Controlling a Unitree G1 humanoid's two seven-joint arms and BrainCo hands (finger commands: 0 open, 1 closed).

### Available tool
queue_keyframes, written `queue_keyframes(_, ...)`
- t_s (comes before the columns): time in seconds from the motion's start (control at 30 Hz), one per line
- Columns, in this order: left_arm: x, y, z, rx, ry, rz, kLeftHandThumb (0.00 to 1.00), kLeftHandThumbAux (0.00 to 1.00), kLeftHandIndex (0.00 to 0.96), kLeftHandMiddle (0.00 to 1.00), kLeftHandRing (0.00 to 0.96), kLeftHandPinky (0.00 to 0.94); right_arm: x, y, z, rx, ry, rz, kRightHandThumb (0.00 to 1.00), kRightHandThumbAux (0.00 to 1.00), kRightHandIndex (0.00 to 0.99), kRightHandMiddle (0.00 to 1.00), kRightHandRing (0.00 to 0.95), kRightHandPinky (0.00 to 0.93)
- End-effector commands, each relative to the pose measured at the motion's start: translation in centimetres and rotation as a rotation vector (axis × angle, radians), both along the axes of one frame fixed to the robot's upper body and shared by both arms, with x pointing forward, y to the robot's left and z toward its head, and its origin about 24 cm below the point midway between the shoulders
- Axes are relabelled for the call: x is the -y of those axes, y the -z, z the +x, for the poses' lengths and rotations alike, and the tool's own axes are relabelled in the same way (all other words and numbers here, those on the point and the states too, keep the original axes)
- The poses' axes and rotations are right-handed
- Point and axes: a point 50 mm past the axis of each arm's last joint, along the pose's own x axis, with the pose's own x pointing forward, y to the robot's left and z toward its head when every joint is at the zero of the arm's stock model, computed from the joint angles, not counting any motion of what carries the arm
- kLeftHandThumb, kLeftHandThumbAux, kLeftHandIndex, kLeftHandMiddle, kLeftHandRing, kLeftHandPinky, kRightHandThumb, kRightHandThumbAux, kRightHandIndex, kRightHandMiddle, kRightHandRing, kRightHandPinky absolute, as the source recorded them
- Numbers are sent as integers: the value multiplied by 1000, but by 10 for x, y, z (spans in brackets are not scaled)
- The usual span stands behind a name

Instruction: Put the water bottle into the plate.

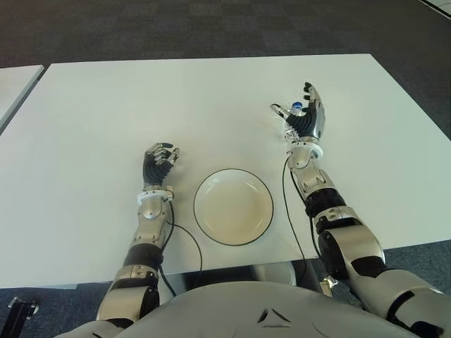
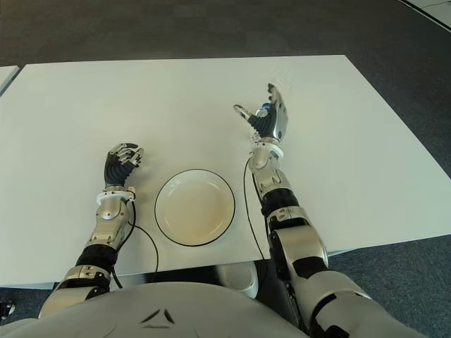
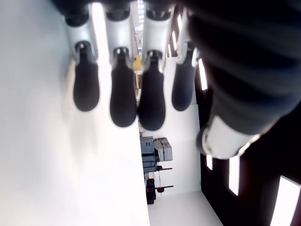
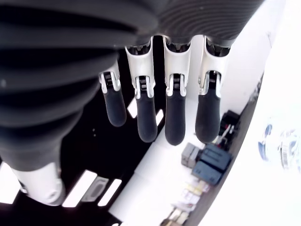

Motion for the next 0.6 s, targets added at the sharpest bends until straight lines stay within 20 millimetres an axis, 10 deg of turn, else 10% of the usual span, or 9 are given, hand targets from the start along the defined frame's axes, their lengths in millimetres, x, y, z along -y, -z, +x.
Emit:
queue_keyframes(0.03,3,5,-1,-25,-3,-6,708,713,435,661,642,620,3,-11,16,-77,72,-73,414,387,3,7,7,11)
queue_keyframes(0.6,2,5,-2,-23,-7,-2,708,715,435,675,656,626,12,-9,37,-471,170,-116,513,160,0,0,0,0)
